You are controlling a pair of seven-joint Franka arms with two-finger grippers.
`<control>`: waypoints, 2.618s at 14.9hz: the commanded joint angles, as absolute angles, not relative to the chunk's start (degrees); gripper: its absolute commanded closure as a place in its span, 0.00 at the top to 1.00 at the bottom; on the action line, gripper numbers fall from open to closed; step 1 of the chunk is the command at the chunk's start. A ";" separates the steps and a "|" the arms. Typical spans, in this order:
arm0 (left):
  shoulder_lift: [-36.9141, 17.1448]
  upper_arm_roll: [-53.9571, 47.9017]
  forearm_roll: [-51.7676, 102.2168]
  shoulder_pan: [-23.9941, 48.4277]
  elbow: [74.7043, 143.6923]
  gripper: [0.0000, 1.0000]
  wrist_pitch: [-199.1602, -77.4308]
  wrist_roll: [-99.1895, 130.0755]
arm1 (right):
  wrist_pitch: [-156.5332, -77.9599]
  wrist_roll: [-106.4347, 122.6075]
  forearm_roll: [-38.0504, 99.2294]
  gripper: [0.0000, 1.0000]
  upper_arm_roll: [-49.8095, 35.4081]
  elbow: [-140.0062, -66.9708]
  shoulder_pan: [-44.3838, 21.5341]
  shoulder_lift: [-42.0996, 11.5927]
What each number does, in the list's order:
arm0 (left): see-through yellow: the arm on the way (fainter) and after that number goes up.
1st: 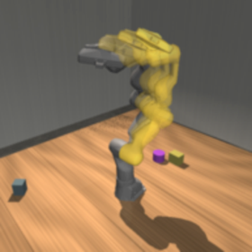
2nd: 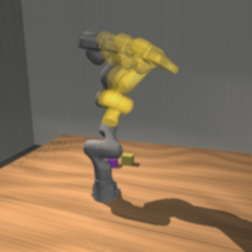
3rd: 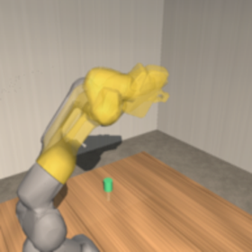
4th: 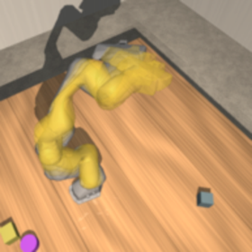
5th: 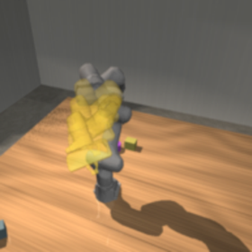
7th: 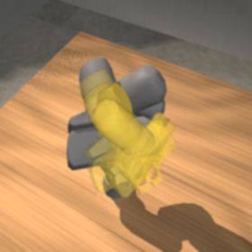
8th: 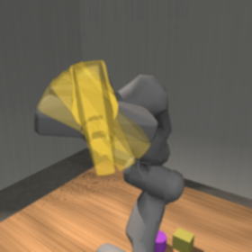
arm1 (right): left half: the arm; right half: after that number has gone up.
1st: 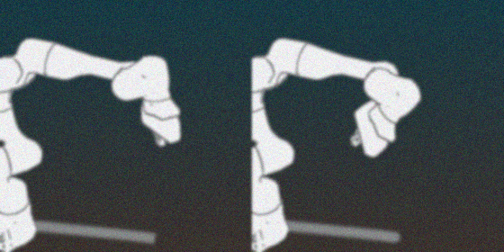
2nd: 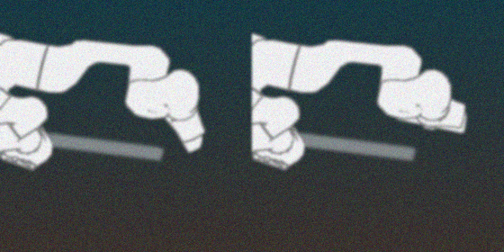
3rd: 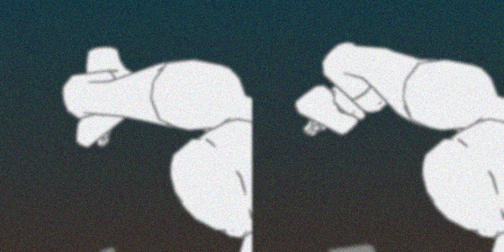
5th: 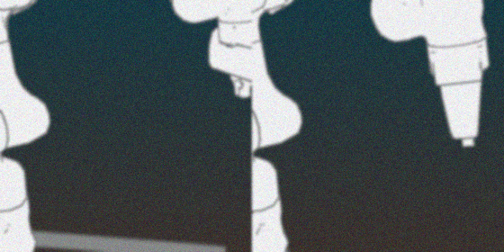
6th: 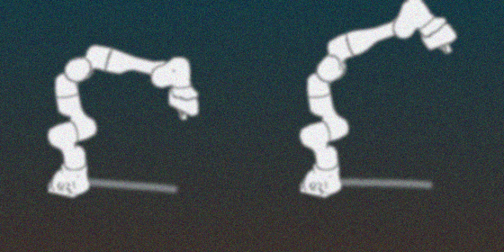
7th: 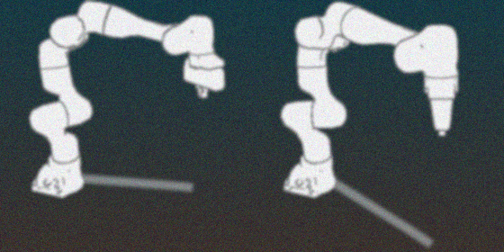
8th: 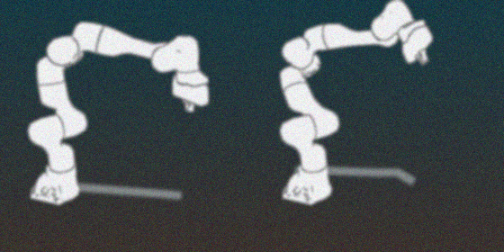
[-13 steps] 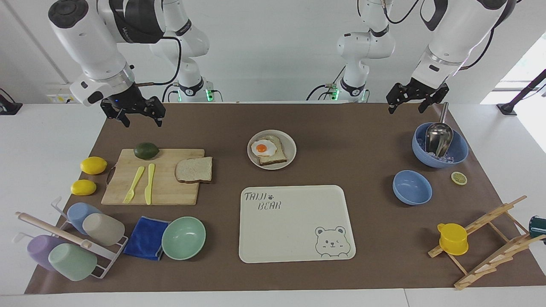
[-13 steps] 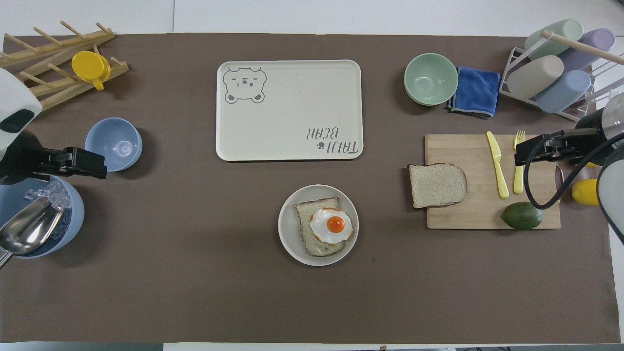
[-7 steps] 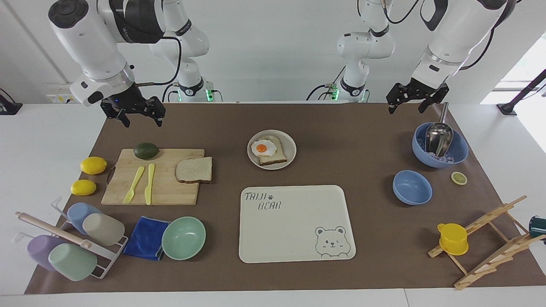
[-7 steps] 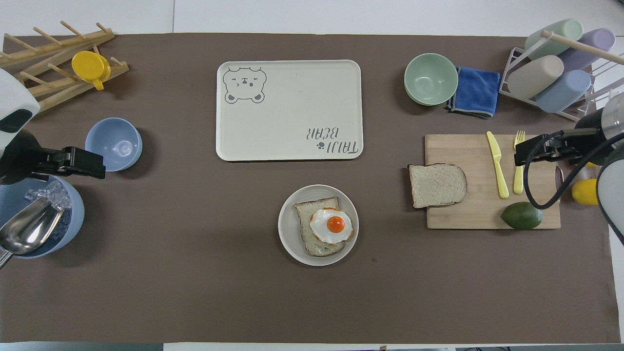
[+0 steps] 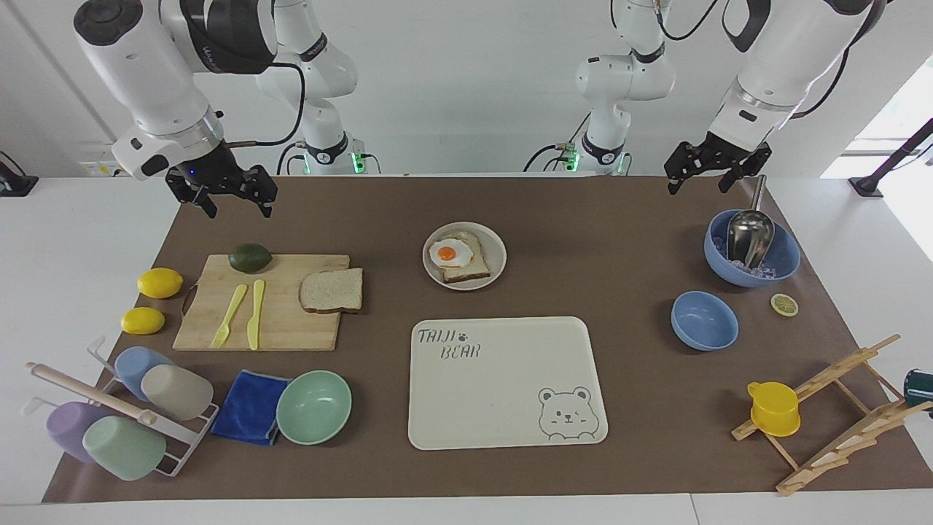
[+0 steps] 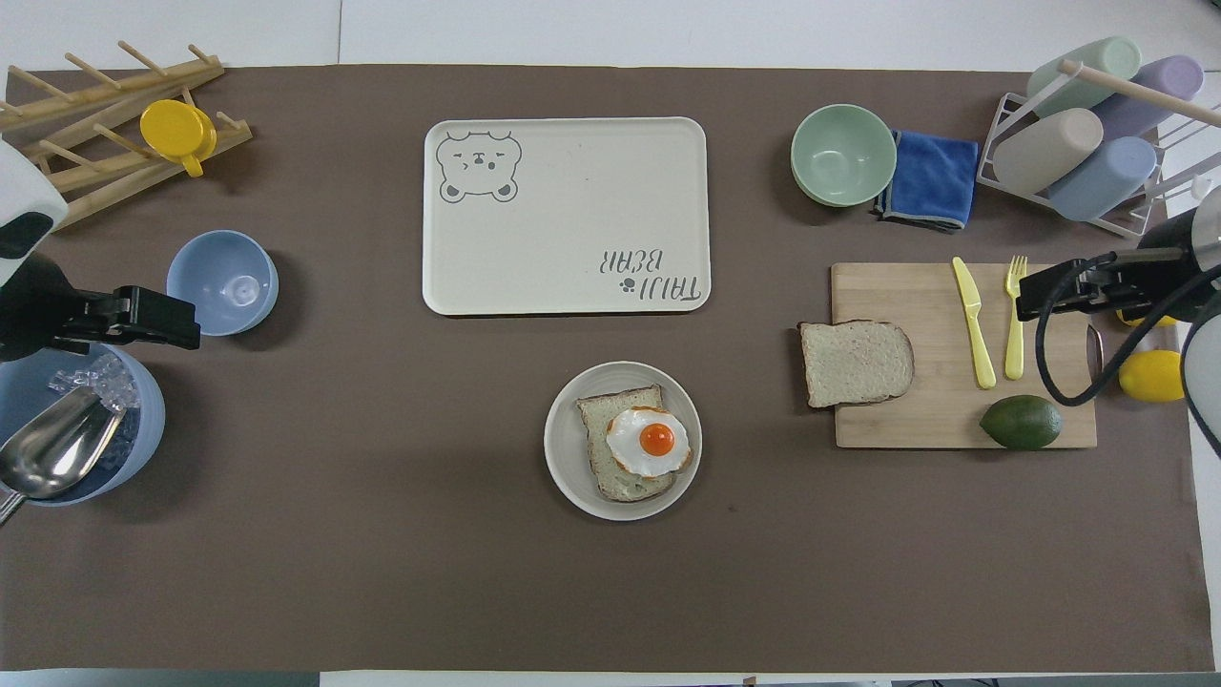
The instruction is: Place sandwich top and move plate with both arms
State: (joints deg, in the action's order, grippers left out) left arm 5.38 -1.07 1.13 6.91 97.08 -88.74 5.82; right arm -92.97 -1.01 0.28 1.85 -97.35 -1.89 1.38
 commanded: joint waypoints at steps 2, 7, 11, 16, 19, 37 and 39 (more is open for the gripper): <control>6.86 -1.23 0.88 6.50 98.70 1.00 -89.74 6.33 | -99.66 0.53 -4.19 1.00 0.88 -101.69 -3.24 2.47; 6.86 -1.23 0.88 6.50 98.70 1.00 -89.74 6.33 | -98.00 -9.20 -21.85 1.00 0.79 -100.90 -14.20 -6.57; 6.86 -1.23 0.88 6.50 98.70 1.00 -89.74 6.33 | -97.47 -23.79 -28.73 1.00 0.79 -100.72 -24.15 -14.13; 6.86 -1.23 0.88 6.50 98.70 1.00 -89.74 6.33 | -98.26 -41.74 -31.73 1.00 0.79 -99.23 -29.80 -23.46; 6.86 -1.23 0.88 6.50 98.70 1.00 -89.74 6.33 | -102.99 -44.03 -31.03 1.00 0.53 -103.08 -29.53 -22.94; 6.86 -1.23 0.88 6.50 98.70 1.00 -89.74 6.42 | -106.52 -44.91 -31.82 0.74 0.62 -112.23 -27.77 -20.66; 6.86 -1.23 0.88 6.50 98.70 1.00 -89.74 6.42 | -106.52 -44.91 -31.82 0.66 0.62 -112.41 -27.86 -20.65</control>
State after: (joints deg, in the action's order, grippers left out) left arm 5.38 -1.07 1.13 6.91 97.08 -88.74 5.89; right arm -104.96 -44.90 -30.77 1.06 -109.83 -28.58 -22.37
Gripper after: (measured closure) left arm 0.000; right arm 0.264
